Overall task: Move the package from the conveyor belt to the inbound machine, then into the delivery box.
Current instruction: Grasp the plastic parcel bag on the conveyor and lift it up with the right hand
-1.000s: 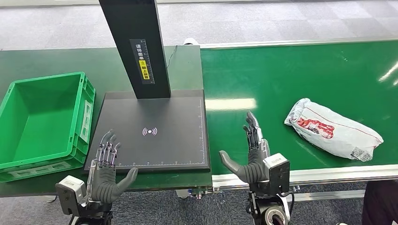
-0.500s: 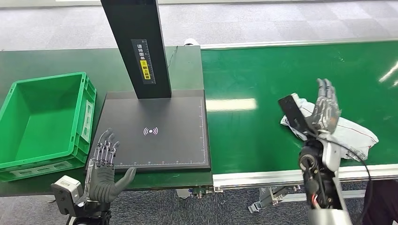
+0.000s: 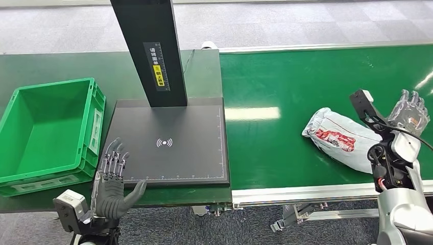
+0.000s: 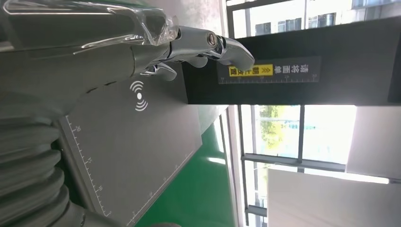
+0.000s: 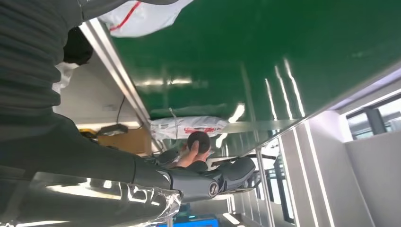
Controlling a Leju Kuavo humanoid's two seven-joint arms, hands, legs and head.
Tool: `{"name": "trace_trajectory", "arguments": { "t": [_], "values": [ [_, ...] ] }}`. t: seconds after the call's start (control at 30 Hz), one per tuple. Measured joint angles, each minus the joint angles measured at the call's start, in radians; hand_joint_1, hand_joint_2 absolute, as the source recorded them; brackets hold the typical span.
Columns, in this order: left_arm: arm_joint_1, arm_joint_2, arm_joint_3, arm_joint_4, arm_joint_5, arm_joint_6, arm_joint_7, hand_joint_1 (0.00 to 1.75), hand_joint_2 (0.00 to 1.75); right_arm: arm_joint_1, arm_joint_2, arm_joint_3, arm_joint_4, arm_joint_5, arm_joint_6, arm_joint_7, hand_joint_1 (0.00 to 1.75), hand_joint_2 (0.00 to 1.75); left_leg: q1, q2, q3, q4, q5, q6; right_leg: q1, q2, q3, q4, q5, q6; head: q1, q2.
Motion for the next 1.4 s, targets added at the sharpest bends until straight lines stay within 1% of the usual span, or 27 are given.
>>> {"name": "trace_trajectory", "arguments": {
  "t": [0.13,0.2,0.3,0.37,0.5,0.6,0.7,0.77,0.83,0.87,0.93,1.03,1.17,1.3,1.4],
  "values": [
    [0.007,0.002,0.003,0.000,0.005,0.004,-0.002,0.00,1.75,-0.041,-0.028,0.000,0.039,0.015,0.014,-0.018,0.00,1.75,0.000,0.001,0.000,0.000,0.000,0.000,0.000,0.000,0.000,0.000,0.000,0.000,0.000,0.000],
    [0.011,0.003,0.004,0.000,0.008,0.005,-0.006,0.00,1.75,-0.059,-0.038,0.001,0.056,0.030,0.040,0.002,0.00,1.75,0.000,0.000,0.000,0.000,0.000,0.000,0.000,0.000,0.000,0.000,0.000,0.000,0.000,0.000],
    [0.014,0.006,0.007,0.000,0.010,0.005,-0.009,0.00,1.75,-0.082,-0.054,-0.002,0.085,0.031,0.110,0.036,0.00,1.75,0.000,0.000,0.000,0.000,0.000,0.000,0.000,-0.001,0.000,0.000,0.000,0.000,0.000,0.000],
    [0.014,0.007,0.009,0.000,0.010,0.002,-0.011,0.00,1.75,-0.089,-0.064,-0.016,0.100,0.000,0.176,0.023,0.00,1.75,0.000,0.000,0.000,0.000,0.000,0.000,0.000,-0.001,0.000,0.000,0.000,0.000,0.000,0.000],
    [0.005,0.009,0.011,0.009,0.005,-0.016,-0.017,0.00,1.75,-0.083,-0.074,-0.059,0.125,-0.055,0.335,-0.051,0.00,1.75,0.000,0.000,0.000,0.000,0.000,0.000,0.000,0.000,0.000,0.000,0.000,0.000,0.000,0.000],
    [-0.008,0.010,0.012,0.020,0.002,-0.024,-0.019,0.00,1.75,-0.066,-0.075,-0.077,0.140,-0.077,0.425,-0.109,0.00,1.75,0.000,0.000,0.000,0.000,0.000,0.000,0.000,0.000,0.000,0.000,0.000,0.000,0.000,0.000],
    [-0.017,0.011,0.013,0.030,0.001,-0.029,-0.023,0.00,1.75,-0.046,-0.069,-0.098,0.149,-0.129,0.512,-0.211,0.00,1.75,0.000,0.000,0.000,0.000,0.000,0.000,0.000,0.000,0.000,0.000,0.000,0.000,0.000,0.000],
    [-0.019,0.012,0.014,0.036,0.001,-0.034,-0.029,0.00,1.75,-0.035,-0.061,-0.113,0.154,-0.163,0.546,-0.278,0.00,1.75,0.000,0.000,0.000,0.000,0.000,0.000,0.000,0.000,0.000,0.000,0.000,0.000,0.000,0.000],
    [-0.020,0.013,0.015,0.043,0.000,-0.037,-0.034,0.00,1.75,-0.030,-0.050,-0.121,0.159,-0.174,0.553,-0.308,0.00,1.75,0.000,0.000,0.000,0.000,0.000,0.000,0.000,0.000,0.000,0.000,0.000,0.000,0.000,0.000],
    [-0.020,0.013,0.016,0.046,0.000,-0.039,-0.036,0.00,1.75,-0.029,-0.045,-0.122,0.161,-0.171,0.553,-0.308,0.00,1.75,0.000,0.000,0.000,0.000,0.000,0.000,0.000,0.000,0.000,0.000,0.000,0.000,0.000,0.000],
    [-0.022,0.013,0.018,0.051,-0.002,-0.041,-0.038,0.00,1.75,-0.030,-0.035,-0.119,0.164,-0.156,0.561,-0.290,0.00,1.75,0.000,0.000,0.000,0.000,0.000,0.000,0.000,0.000,0.000,0.000,0.000,0.000,0.000,0.000],
    [-0.032,0.013,0.021,0.062,-0.005,-0.047,-0.037,0.00,1.75,-0.030,-0.021,-0.106,0.172,-0.126,0.610,-0.234,0.00,1.75,0.000,0.000,0.000,0.000,0.000,0.000,0.000,0.000,0.000,0.000,0.000,0.000,0.000,0.000],
    [-0.060,0.012,0.023,0.082,-0.009,-0.053,-0.029,0.00,1.75,-0.031,-0.004,-0.065,0.183,-0.065,0.670,-0.120,0.00,1.75,0.000,0.000,0.000,0.000,0.000,0.000,0.000,0.000,0.000,0.000,0.000,0.000,0.000,0.000],
    [-0.088,0.003,0.023,0.104,-0.010,-0.050,-0.012,0.00,1.75,-0.043,0.021,-0.006,0.192,0.011,0.688,0.001,0.00,1.75,0.000,0.000,0.000,0.000,0.000,0.000,0.000,0.000,0.000,0.000,0.000,0.000,0.000,0.000],
    [-0.092,-0.005,0.022,0.114,-0.011,-0.049,-0.006,0.00,1.75,-0.057,0.037,0.035,0.196,0.045,0.694,0.050,0.00,1.75,0.000,0.000,0.000,0.000,0.000,0.000,0.000,0.000,0.000,0.000,0.000,0.000,0.000,0.000]
  ]
}}
